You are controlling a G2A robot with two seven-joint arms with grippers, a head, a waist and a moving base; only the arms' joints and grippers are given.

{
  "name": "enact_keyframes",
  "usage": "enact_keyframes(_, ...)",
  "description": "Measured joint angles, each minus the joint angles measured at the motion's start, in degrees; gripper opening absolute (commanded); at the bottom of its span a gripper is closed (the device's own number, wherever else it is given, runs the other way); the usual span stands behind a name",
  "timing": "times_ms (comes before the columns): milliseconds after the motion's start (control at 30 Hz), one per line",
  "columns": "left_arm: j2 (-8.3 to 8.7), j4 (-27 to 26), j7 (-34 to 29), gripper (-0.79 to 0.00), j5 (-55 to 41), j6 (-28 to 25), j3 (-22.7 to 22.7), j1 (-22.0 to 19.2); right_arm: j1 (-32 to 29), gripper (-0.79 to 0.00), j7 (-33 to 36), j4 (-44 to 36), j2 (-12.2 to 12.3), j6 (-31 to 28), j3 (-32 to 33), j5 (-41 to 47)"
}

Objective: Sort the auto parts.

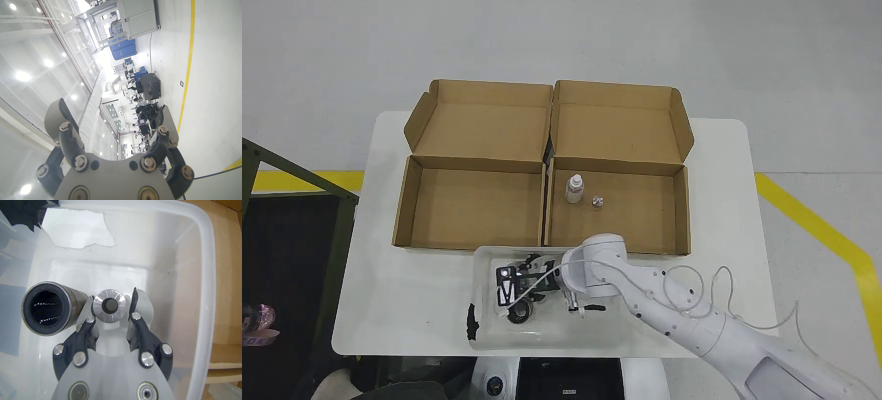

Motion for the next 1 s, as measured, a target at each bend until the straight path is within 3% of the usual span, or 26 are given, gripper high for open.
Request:
enact_keyframes(133, 0.0, 0.0, 0.0, 0.0, 0.0, 0.0, 0.0, 0.0, 0.23, -0.637, -0.12, 0.68, -0.43, -0.22, -0.12, 0.15)
enact_keyframes(200, 0.0, 0.0, 0.0, 0.0, 0.0, 0.0, 0.0, 0.0, 0.27, -0.785, -0.19, 0.74, -0.59, -0.42, -0.06, 0.25)
enact_keyframes(467, 0.0, 0.0, 0.0, 0.0, 0.0, 0.0, 0.0, 0.0, -0.66, -0.785, -0.06, -2.08, -0.32, -1.32, 1.38, 0.13)
enact_keyframes(1000, 0.0, 0.0, 0.0, 0.0, 0.0, 0.0, 0.0, 0.0, -7.26, -0.785, -4.88, -16.36, 2.81, -2.65, 9.36, -3.14)
